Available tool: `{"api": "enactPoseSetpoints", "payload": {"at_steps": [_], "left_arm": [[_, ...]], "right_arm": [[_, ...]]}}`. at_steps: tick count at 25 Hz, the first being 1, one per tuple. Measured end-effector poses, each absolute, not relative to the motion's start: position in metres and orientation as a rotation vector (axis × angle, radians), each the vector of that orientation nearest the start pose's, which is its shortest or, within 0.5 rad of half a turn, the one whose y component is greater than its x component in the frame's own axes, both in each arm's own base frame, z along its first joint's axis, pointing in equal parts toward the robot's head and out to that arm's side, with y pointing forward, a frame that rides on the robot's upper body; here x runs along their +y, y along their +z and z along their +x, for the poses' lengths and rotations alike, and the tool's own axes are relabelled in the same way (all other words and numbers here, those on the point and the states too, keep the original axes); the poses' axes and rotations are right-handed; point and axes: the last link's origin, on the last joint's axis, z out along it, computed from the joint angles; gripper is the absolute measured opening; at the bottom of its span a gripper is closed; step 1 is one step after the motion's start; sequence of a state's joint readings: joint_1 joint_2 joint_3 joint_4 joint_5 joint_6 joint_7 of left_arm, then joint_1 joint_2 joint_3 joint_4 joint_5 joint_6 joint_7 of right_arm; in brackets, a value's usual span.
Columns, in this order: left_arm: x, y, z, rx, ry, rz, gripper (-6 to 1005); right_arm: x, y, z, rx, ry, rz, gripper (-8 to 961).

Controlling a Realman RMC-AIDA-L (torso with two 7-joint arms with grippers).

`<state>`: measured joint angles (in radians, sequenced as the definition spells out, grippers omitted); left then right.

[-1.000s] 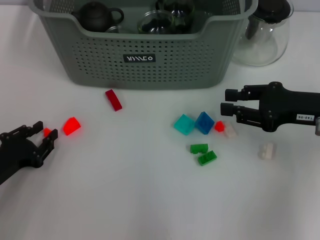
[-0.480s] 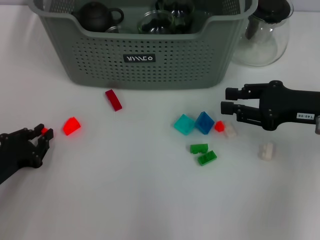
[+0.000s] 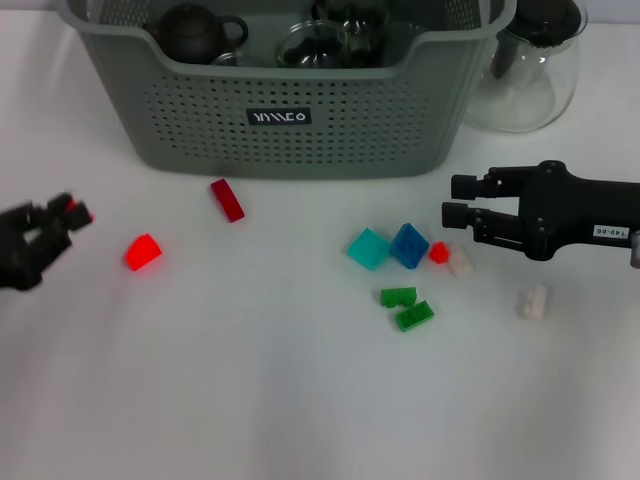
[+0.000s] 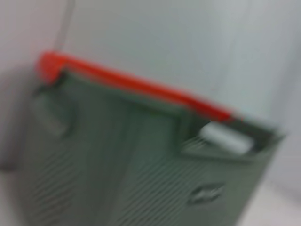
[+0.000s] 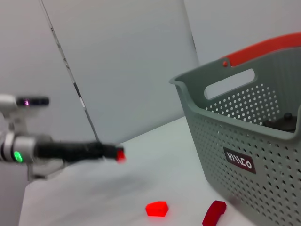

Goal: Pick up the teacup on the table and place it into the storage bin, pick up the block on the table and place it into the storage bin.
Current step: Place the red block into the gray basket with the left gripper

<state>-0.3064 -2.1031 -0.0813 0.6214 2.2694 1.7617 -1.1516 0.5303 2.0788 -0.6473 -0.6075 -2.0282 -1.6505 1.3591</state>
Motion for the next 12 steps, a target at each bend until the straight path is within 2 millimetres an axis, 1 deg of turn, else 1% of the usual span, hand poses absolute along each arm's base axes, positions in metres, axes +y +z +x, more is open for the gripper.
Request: {"api": "enactPoseSetpoints", "payload": {"at_steps": [3,4,5,8,9,12], "left_arm": [[0.24,0.068,-0.336,-0.882,-1.019,-2.317,189],[0.245,0.072,-0.328,-0.892,-1.051,-2.348,190],[0.25,0.076,-0.322,-0.902,-1.071,-2.37,191],[0.279,0.086,-0.296,-0.965,-1.136,-2.45,195],[0.291,0.088,-0.286,-0.974,-1.143,-2.479,196],[0.312,0.091,-0.267,-0.96,-1.139,-2.542,200]], "right_arm": [[0.315,-0.006,0.26,0.642,0.791,-2.792,425],[0.316,-0.006,0.259,0.641,0.789,-2.791,425],[0.317,-0.006,0.259,0.641,0.787,-2.789,425],[0.318,-0.006,0.26,0.642,0.779,-2.783,425],[0.318,-0.006,0.26,0.641,0.779,-2.784,425],[0.318,-0.007,0.259,0.639,0.776,-2.788,425]]}}
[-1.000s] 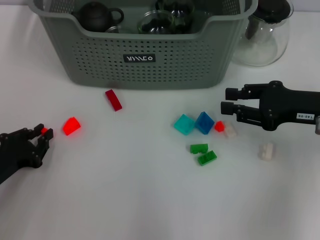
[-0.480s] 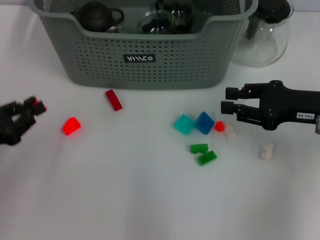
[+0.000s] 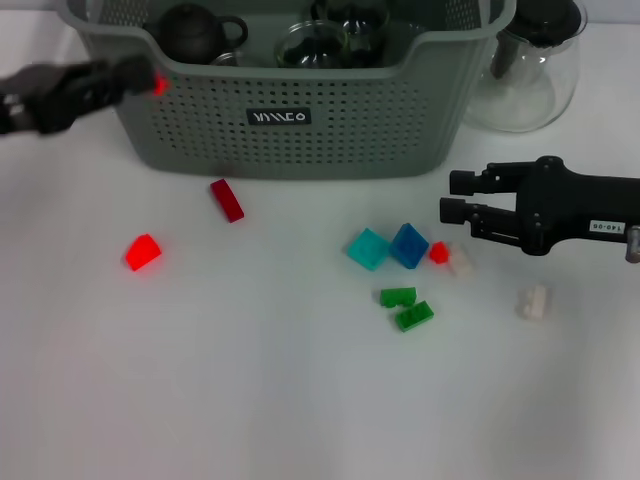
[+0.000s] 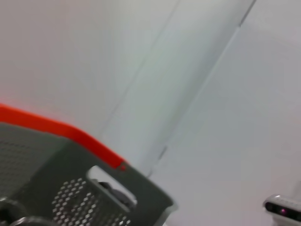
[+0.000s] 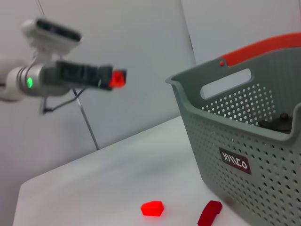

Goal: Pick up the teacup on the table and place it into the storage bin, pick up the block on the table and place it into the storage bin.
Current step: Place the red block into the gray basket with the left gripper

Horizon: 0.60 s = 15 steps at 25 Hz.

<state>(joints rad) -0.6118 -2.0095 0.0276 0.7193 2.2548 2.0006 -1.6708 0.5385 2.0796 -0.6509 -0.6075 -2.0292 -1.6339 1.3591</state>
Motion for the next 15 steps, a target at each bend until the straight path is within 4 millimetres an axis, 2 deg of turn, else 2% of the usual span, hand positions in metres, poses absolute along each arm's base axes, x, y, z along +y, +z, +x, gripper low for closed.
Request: {"api": "enactPoseSetpoints", "payload": {"at_steps": [5,8,10,12,15], "left_arm": [[0.35,0.1,-0.228,-0.883,-1.148,-2.586,206],[0.381,0.109,-0.202,-0.851,-1.046,-2.573,209],[0.402,0.112,-0.183,-0.828,-0.936,-2.561,212],[0.428,0.108,-0.161,-0.822,-0.73,-2.543,214],[0.455,0.085,-0.141,-0.816,-0.384,-2.497,218]], "right_arm": [[0.319,-0.007,0.259,0.639,0.774,-2.782,425],[0.32,-0.007,0.258,0.636,0.775,-2.782,425],[0.321,-0.007,0.257,0.631,0.775,-2.784,425],[0.322,-0.007,0.256,0.626,0.773,-2.787,425],[0.322,-0.007,0.256,0.626,0.77,-2.788,424]]}}
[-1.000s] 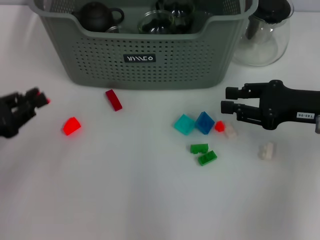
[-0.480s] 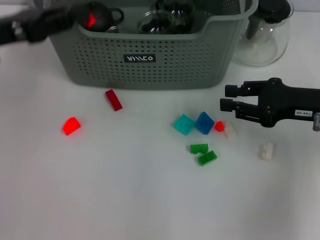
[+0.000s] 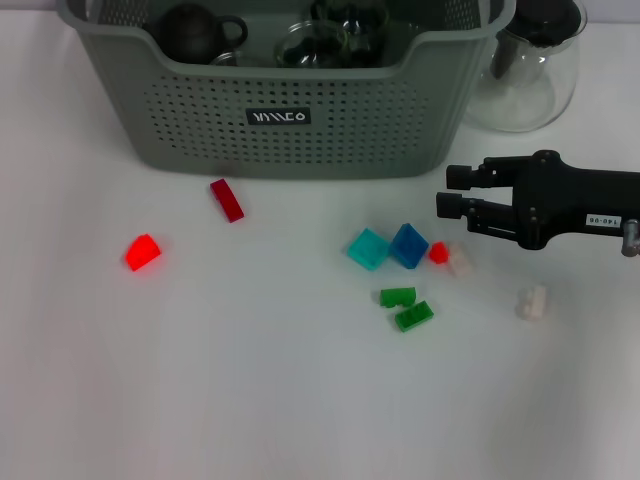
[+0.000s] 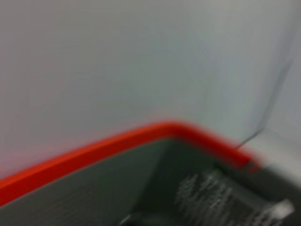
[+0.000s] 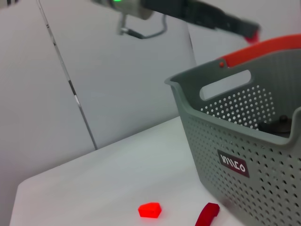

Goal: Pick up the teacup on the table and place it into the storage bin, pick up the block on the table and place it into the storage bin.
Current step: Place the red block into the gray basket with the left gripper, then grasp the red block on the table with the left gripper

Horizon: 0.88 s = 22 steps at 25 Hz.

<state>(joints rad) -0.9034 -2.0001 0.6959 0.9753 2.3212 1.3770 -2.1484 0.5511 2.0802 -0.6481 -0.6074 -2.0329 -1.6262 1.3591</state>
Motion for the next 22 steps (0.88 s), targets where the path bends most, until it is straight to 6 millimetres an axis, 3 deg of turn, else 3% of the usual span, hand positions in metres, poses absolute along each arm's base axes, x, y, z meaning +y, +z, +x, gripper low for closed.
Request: {"api": "enactPoseSetpoints", "payload": {"at_steps": [2,5,13,18,20,22], "left_arm": [[0.467,0.057,-0.131,-0.782,-0.124,-2.457,220],[0.467,0.034,-0.123,-0.743,0.003,-2.486,224],[0.47,-0.008,-0.116,-0.741,0.048,-2.464,233],[0.469,-0.006,-0.112,-0.766,0.008,-2.465,239],[0.468,0.002,-0.111,-0.771,-0.038,-2.458,456],[0.462,0.02,-0.11,-0.769,-0.174,-2.434,479]], "right_arm": [[0.323,-0.007,0.256,0.627,0.767,-2.785,424],[0.323,-0.007,0.256,0.625,0.769,-2.783,424],[0.326,-0.007,0.253,0.613,0.772,-2.785,424],[0.327,-0.008,0.252,0.612,0.77,-2.783,424],[0.327,-0.008,0.252,0.612,0.768,-2.78,424],[0.328,-0.008,0.252,0.614,0.766,-2.778,424]]}}
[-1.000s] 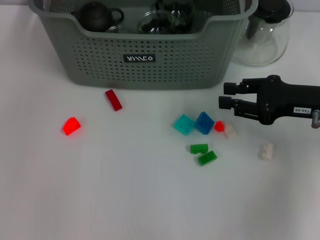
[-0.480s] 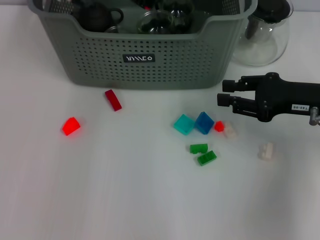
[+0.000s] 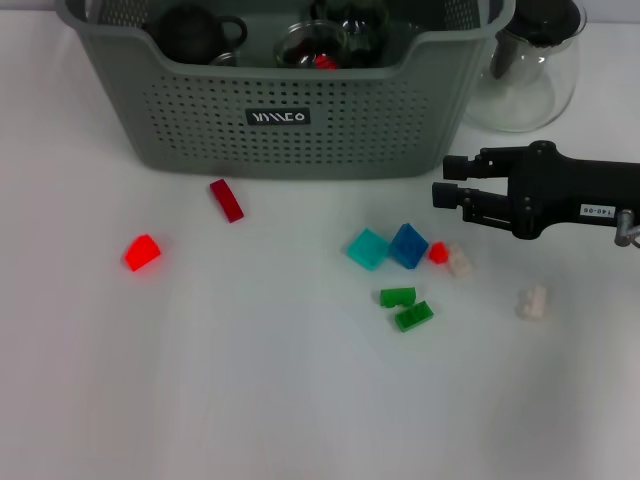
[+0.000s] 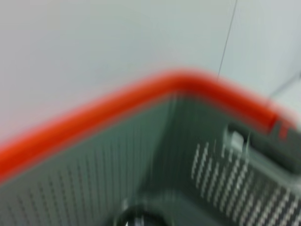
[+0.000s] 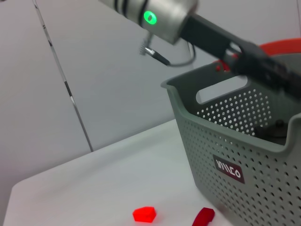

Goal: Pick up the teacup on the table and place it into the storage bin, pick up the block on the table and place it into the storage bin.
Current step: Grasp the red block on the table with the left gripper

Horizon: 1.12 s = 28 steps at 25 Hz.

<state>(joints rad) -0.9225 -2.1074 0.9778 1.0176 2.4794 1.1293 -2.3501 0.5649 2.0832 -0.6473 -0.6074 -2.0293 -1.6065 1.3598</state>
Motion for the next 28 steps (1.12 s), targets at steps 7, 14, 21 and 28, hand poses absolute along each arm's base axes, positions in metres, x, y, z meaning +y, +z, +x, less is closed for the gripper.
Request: {"api": "enactPoseSetpoints", "payload": {"at_steps": [7,14,21,28], "left_arm": [[0.379,0.096,-0.139,-0.568,-0.835,-2.437,557],[0.292,0.092,-0.24,-0.384,-0.949,-2.481,582],[0.248,0.026,-0.32,-0.506,-0.777,-2.463,581],[0.246,-0.012,-0.351,-0.592,-0.586,-2.414,580]], "right_arm": [[0.328,-0.008,0.252,0.619,0.768,-2.776,424],[0.328,-0.008,0.253,0.62,0.767,-2.774,424],[0.329,-0.008,0.252,0.626,0.768,-2.77,424],[0.33,-0.008,0.252,0.633,0.765,-2.769,425]]}}
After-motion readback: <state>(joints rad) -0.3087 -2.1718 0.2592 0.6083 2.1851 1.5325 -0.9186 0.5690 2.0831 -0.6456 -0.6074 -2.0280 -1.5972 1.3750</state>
